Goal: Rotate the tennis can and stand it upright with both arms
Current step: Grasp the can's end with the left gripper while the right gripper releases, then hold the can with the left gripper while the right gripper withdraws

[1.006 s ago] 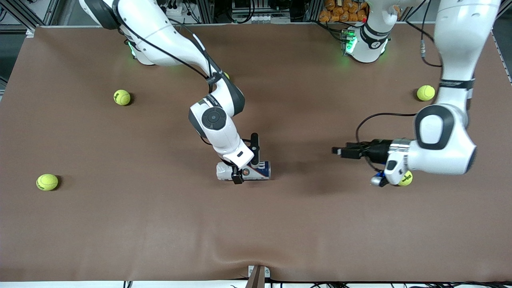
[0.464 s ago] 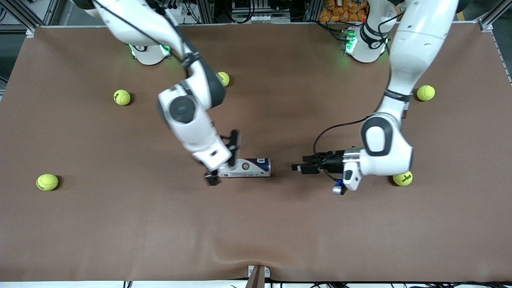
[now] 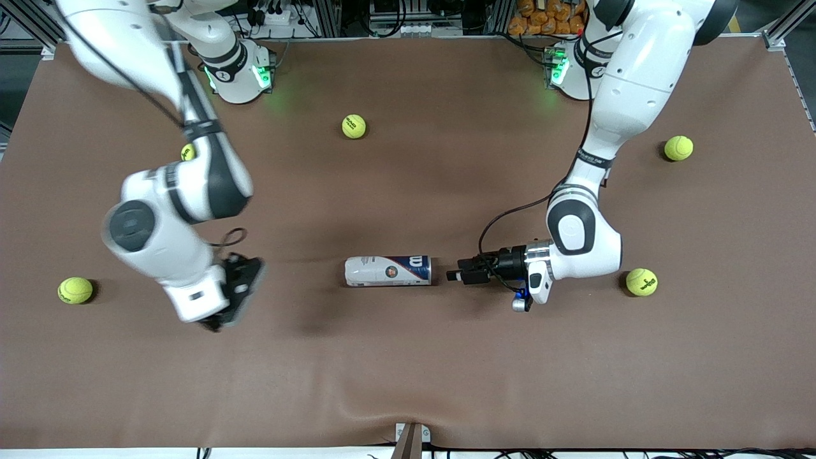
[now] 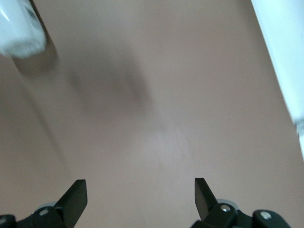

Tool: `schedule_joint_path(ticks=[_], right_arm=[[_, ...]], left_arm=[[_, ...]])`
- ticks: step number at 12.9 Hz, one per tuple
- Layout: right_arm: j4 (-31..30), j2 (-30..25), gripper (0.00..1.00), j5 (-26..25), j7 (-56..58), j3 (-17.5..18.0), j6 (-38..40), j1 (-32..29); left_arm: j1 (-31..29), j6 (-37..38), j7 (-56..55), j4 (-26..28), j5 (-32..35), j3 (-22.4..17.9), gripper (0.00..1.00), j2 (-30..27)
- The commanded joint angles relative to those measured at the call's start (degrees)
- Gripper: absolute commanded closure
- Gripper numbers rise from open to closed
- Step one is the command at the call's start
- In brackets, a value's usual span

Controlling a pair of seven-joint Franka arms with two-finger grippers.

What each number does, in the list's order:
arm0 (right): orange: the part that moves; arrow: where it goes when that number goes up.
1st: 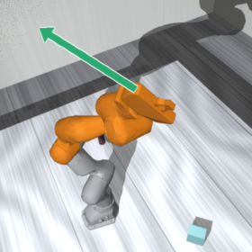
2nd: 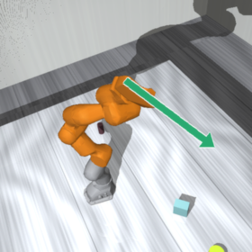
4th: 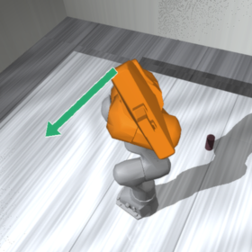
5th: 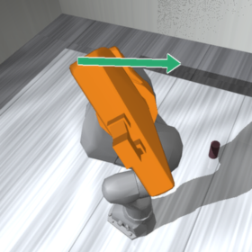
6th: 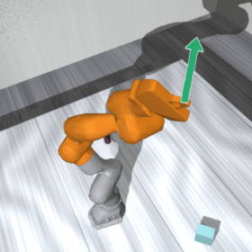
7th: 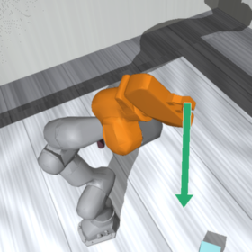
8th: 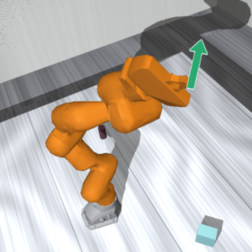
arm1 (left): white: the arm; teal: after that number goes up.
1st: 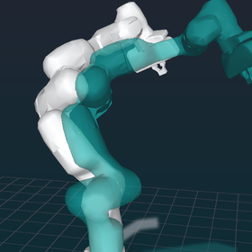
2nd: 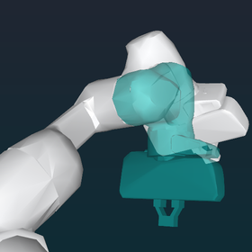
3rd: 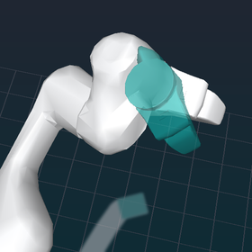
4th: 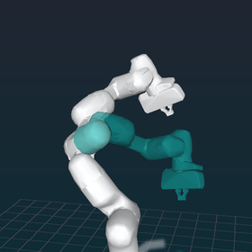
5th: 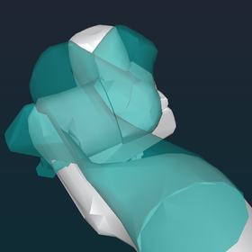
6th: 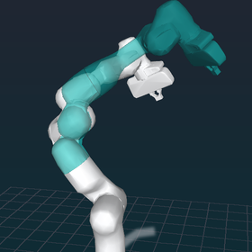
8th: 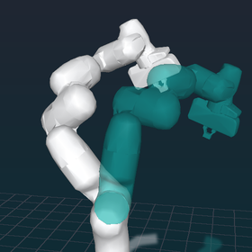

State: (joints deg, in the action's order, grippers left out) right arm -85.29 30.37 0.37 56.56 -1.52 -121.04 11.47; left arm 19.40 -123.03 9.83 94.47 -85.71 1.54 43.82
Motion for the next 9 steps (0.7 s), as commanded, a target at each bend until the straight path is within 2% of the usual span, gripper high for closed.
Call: schedule_joint_path(ticks=[1, 3, 8, 9], right_arm=[[-2.43, -5.04, 0.00, -0.72, -0.66, 1.43, 3.95, -5.92], [-2.69, -8.38, 0.00, -0.72, -2.58, 1.26, 6.33, -7.16], [-2.34, -14.27, 0.00, -0.72, -15.59, 1.26, 14.68, -9.10], [-2.43, -15.41, 0.00, -0.81, -16.21, 1.17, 15.12, -9.36]], left_arm=[[0.89, -0.28, 3.34, -2.35, -4.19, -0.04, 0.19, 2.76], [2.30, -0.28, 3.79, -2.88, -5.78, -0.04, 0.22, 3.64], [3.88, -0.28, 7.83, -4.29, -11.05, -0.04, 0.31, 6.54], [4.76, -0.37, 8.44, -4.29, -12.10, -0.04, 0.44, 6.72]])
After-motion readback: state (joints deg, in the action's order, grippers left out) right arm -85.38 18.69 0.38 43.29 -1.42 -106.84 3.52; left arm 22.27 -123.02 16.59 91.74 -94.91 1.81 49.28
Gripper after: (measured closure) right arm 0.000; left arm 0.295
